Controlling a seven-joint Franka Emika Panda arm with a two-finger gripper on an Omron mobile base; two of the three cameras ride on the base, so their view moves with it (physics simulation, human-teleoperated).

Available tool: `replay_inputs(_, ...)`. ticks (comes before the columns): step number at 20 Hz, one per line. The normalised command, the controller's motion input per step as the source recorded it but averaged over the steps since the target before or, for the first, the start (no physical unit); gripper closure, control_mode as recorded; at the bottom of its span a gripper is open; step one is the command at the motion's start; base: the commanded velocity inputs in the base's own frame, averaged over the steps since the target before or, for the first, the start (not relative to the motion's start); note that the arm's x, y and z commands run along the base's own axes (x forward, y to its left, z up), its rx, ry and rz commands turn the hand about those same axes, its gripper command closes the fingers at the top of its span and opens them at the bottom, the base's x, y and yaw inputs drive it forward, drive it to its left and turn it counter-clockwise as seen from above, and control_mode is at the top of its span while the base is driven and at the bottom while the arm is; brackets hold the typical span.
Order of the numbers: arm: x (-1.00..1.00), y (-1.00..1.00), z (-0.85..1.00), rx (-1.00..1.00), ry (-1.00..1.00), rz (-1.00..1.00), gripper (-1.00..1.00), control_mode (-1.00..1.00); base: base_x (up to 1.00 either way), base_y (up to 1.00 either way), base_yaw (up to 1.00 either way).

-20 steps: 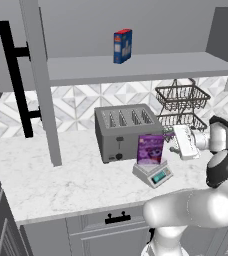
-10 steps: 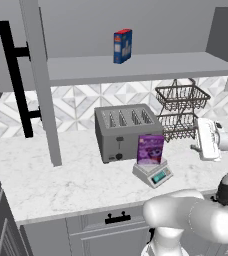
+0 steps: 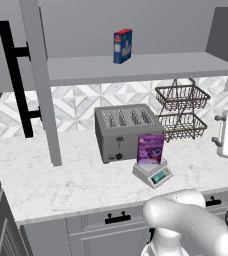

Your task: Pick the cereal and place it on the digital scale for weighing, and close the cabinet.

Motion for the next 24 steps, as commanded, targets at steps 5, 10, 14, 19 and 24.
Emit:
replay_inputs(5, -0.28, -0.39, 0.36, 0.09, -0.16, -0.08, -1.00, -1.00, 0.00, 0.00, 0.00)
replay_inputs(10, -0.46, -0.52, 0.32, 0.11, -0.15, -0.06, -1.00, -1.00, 0.00, 0.00, 0.00)
replay_inputs(14, -0.47, -0.47, 0.32, 0.09, -0.09, -0.06, -1.00, -1.00, 0.00, 0.00, 0.00)
replay_inputs(19, -0.16, -0.09, 0.03, 0.01, -0.07, -0.03, -1.00, -1.00, 0.00, 0.00, 0.00)
replay_inputs(24, 0.00, 0.00, 0.00, 0.00, -0.07, 0.00, -1.00, -1.00, 0.00, 0.00, 0.00)
